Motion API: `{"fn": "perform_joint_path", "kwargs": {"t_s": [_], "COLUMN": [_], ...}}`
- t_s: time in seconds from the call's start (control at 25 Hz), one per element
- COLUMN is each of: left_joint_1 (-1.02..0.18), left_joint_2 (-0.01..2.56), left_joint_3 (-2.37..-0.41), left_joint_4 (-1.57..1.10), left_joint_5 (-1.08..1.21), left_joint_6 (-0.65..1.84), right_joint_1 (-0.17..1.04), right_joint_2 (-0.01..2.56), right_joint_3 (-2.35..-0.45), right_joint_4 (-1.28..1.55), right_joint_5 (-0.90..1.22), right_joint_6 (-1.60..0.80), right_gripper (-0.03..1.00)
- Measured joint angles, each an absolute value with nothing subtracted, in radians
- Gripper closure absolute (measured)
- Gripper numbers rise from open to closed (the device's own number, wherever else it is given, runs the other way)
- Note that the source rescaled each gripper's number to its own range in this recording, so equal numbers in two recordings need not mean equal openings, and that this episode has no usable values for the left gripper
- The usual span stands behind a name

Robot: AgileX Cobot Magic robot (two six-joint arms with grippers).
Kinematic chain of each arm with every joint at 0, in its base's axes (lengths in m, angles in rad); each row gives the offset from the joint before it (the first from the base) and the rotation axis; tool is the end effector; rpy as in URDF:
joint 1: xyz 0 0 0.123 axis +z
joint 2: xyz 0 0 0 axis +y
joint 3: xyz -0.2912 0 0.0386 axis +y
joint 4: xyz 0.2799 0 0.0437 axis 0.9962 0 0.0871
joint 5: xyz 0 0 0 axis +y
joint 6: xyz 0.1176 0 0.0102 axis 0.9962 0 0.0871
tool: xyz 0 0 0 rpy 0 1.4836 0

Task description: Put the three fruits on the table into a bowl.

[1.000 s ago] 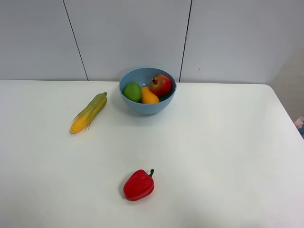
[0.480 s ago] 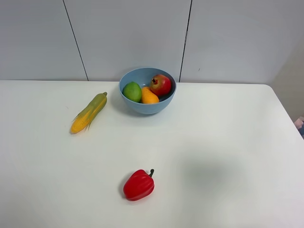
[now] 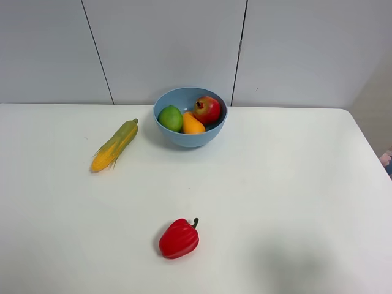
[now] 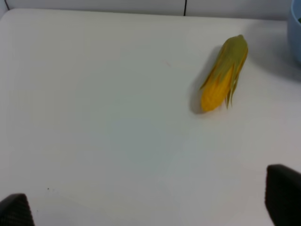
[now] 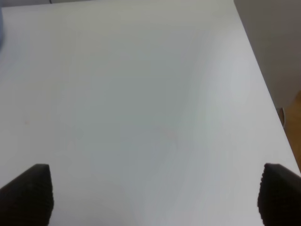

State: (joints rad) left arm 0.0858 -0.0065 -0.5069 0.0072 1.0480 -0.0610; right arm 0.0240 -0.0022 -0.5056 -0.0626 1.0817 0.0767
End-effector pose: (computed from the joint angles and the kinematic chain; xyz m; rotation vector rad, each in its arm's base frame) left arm 0.0371 0.0039 0.2841 -0.1483 2.0128 0.0243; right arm 0.0364 -0.0056 0.2801 0.0581 2.0551 -0.0126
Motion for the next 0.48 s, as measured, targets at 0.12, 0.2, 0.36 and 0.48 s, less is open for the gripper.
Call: {"fn": "perform_joint_path", "kwargs": {"t_s": [0.12,0.2,0.36,0.48], "left_joint_1": [0.086,0.086,0.086,0.086], "left_joint_2": [-0.007,-0.007,-0.007,-0.007], "left_joint_3": [-0.507,-0.507,-0.507,-0.507], "left_joint_4": [0.007,0.007,0.007,0.007], "left_joint_5": [1.048,1.048,1.048,1.048], "left_joint_6": [-0.061,-0.061,-0.061,-0.061], "right_joint_1": [0.024,0.024,0.024,0.024], "right_joint_2": [-0.002,-0.002,-0.002,-0.002], "right_joint_3": [-0.505,-0.505,-0.505,-0.505], "right_joint_4": [-0.063,-0.063,-0.063,-0.063], "right_joint_5": [1.079,1.077,1.068,1.068], "right_joint_6": [0.081,0.081,0.081,0.081], "right_gripper": [0.31,0.31,0.31,0.31]}}
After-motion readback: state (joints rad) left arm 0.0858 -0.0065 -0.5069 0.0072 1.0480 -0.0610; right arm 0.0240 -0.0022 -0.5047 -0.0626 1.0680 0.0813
